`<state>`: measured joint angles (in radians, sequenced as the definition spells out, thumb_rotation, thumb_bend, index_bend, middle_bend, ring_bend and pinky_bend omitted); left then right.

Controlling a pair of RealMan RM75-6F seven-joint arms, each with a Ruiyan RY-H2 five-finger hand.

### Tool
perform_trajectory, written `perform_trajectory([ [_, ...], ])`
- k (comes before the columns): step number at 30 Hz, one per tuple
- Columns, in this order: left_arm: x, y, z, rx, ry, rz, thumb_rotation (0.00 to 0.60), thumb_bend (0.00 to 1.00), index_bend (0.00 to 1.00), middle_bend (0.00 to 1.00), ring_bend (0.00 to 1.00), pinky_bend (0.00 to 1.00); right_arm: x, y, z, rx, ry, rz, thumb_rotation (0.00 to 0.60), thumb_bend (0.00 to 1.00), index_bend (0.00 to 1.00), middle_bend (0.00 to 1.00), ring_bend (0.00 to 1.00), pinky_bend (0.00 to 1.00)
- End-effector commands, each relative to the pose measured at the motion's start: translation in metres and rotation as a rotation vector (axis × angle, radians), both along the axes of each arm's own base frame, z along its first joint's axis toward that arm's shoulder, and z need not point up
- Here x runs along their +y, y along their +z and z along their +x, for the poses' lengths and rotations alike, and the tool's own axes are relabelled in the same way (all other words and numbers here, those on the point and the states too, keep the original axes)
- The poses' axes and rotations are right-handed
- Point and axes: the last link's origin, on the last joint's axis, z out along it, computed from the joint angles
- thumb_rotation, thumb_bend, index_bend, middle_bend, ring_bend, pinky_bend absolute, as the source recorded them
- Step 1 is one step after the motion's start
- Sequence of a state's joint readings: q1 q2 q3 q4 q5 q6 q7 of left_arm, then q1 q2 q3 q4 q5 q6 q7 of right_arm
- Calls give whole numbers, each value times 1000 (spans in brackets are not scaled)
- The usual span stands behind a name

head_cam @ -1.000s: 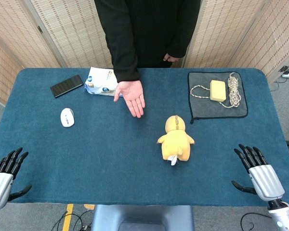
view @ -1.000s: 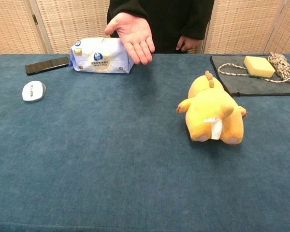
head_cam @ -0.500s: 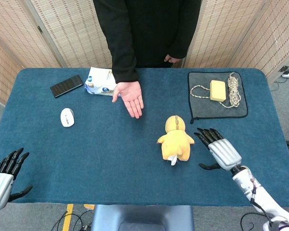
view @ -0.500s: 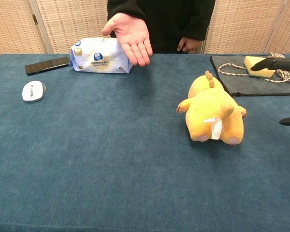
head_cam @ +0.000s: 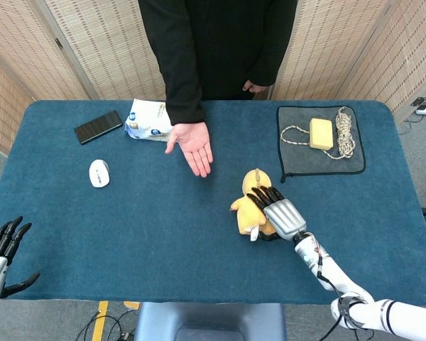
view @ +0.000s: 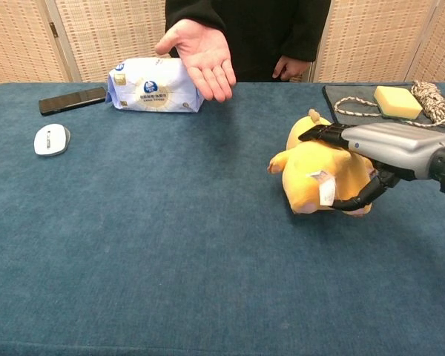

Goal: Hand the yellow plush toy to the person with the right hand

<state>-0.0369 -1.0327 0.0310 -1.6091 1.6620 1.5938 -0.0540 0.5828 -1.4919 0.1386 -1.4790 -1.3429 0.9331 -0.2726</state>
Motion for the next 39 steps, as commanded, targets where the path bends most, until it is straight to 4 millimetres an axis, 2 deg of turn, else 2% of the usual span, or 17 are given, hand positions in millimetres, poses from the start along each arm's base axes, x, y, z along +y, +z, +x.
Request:
perform_trajectory([
  [1, 0, 1, 0, -1, 1, 0, 600, 222, 0, 0, 5, 177, -2, -12, 2, -12, 82, -124, 600, 317, 304, 389, 338, 525],
  [2, 0, 1, 0, -2, 0, 1, 600, 222, 0, 0, 5, 177, -2, -14, 2, -26, 95, -135, 600, 345, 447, 495, 449, 656],
  [4, -1, 1, 0, -2, -1, 3, 600, 222, 0, 0, 5, 177, -2, -15, 4, -61, 129, -175, 600, 390, 605, 624, 591, 807],
  [5, -1, 2, 0, -1, -1, 4, 600, 222, 0, 0, 5, 177, -1, -15, 5, -82, 152, -194, 600, 413, 660, 668, 639, 852],
  [8, -2, 2, -1, -1, 3, 6, 600, 222, 0, 0, 5, 177, -2, -12, 6, -113, 182, -223, 600, 448, 725, 718, 691, 906],
  [12, -2, 2, 0, -1, 1, 5, 600, 222, 0, 0, 5, 177, -4, -2, 11, -159, 193, -243, 600, 457, 738, 725, 700, 915],
  [16, -2, 1, 0, 0, -1, 4, 600, 222, 0, 0, 5, 177, -5, 17, 25, -221, 228, -295, 600, 461, 738, 725, 700, 915],
  [19, -2, 1, 0, -1, 2, 3, 600, 222, 0, 0, 5, 177, -6, 36, 42, -268, 262, -347, 600, 461, 738, 725, 700, 915],
  [24, 1, 0, -1, -8, 9, -3, 600, 222, 0, 0, 5, 177, -13, 60, 84, -368, 321, -399, 600, 460, 738, 725, 700, 915],
  [32, 6, 0, -5, -26, 29, -18, 600, 222, 0, 0, 5, 177, -52, 51, 156, -400, 335, -399, 600, 435, 738, 723, 700, 915],
  [35, 8, 3, -8, -33, 38, -14, 600, 222, 0, 0, 5, 177, -64, 44, 173, -393, 329, -403, 600, 422, 738, 720, 700, 915],
  [39, 9, 5, -10, -43, 45, -17, 600, 222, 0, 0, 5, 177, -79, 31, 184, -358, 322, -415, 600, 415, 738, 718, 700, 915],
])
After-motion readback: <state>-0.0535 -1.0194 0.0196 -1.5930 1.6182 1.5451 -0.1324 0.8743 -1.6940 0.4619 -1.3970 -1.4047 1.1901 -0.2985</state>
